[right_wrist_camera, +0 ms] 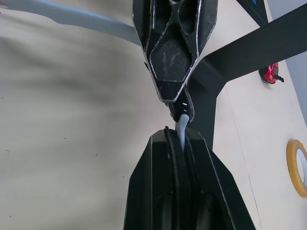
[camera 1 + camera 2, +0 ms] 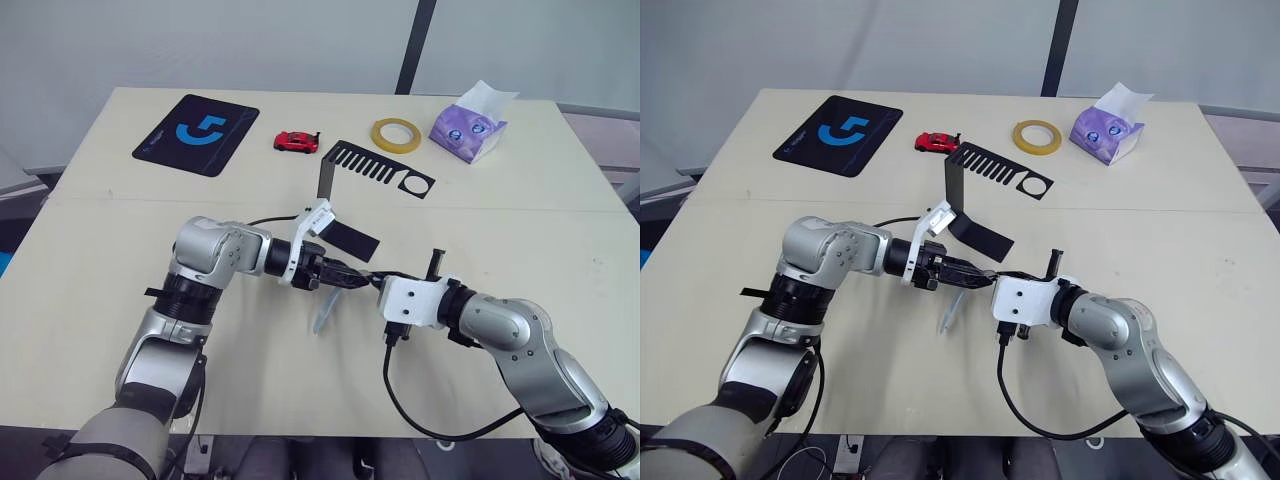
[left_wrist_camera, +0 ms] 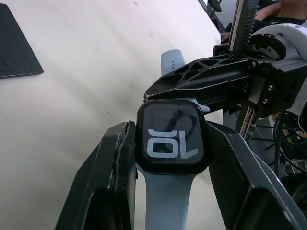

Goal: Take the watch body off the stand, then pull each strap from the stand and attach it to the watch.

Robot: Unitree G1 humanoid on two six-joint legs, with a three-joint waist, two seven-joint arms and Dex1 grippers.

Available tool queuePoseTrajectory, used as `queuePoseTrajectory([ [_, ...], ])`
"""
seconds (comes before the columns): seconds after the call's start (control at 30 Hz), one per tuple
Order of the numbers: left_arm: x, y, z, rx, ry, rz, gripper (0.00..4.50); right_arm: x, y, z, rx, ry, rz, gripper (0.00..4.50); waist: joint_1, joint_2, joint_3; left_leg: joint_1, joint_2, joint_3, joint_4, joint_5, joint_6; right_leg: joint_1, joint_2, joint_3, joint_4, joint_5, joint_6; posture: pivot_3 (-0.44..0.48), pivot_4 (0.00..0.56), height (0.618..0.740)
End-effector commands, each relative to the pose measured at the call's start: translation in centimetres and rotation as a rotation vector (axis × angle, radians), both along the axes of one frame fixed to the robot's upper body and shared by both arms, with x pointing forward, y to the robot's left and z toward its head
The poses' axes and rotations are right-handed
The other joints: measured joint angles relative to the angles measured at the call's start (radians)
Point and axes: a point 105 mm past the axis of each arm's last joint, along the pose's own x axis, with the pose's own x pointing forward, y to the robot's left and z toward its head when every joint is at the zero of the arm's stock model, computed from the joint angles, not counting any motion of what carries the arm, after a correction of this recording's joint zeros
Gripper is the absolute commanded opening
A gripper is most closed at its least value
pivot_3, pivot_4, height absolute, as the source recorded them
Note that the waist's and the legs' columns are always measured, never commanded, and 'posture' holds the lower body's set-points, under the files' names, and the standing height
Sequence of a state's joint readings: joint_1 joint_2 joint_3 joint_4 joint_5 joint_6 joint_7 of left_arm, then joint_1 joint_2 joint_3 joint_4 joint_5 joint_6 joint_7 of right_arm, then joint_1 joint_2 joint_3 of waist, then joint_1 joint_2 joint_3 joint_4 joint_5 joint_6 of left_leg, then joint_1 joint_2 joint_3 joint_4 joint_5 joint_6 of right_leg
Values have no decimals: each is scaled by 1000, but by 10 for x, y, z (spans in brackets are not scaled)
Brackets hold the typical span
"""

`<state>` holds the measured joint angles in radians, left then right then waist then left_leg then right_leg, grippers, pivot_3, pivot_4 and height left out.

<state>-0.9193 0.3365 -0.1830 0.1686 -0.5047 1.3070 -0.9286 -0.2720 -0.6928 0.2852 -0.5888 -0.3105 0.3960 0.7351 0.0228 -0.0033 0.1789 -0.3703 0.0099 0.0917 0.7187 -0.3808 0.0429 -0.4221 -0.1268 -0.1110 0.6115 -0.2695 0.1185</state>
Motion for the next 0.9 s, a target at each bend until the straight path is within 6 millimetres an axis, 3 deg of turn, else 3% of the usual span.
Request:
queuePoseTrajectory([
  [0.03,-11,-12,12,-57,-24,-75,1721,0,5,10,14,-42,19,0,0,0,0,0,0,0,0,0,0,0,0,0,0,0,0,0,150,738],
  [0.9,-11,-15,15,-66,-30,-80,1721,2,6,12,20,-44,19,0,0,0,0,0,0,0,0,0,0,0,0,0,0,0,0,0,150,738],
])
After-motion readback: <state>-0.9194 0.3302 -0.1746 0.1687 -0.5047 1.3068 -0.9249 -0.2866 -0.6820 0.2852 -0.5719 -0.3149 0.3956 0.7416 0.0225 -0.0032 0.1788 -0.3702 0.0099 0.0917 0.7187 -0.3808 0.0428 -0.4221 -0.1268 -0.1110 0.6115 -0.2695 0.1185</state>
